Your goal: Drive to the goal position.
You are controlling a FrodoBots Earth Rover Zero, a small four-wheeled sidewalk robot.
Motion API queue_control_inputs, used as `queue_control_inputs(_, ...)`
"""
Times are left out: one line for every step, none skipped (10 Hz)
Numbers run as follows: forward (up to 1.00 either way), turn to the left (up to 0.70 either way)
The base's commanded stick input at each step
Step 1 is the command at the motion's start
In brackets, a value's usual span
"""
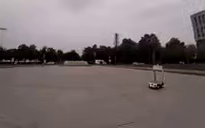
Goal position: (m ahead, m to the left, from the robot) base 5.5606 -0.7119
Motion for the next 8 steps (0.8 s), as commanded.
queue_control_inputs(1.00,-0.27)
queue_control_inputs(0.83,-0.30)
queue_control_inputs(0.33,-0.39)
queue_control_inputs(0.00,-0.45)
queue_control_inputs(0.00,-0.45)
queue_control_inputs(0.00,-0.45)
queue_control_inputs(0.00,-0.45)
queue_control_inputs(0.00,-0.45)
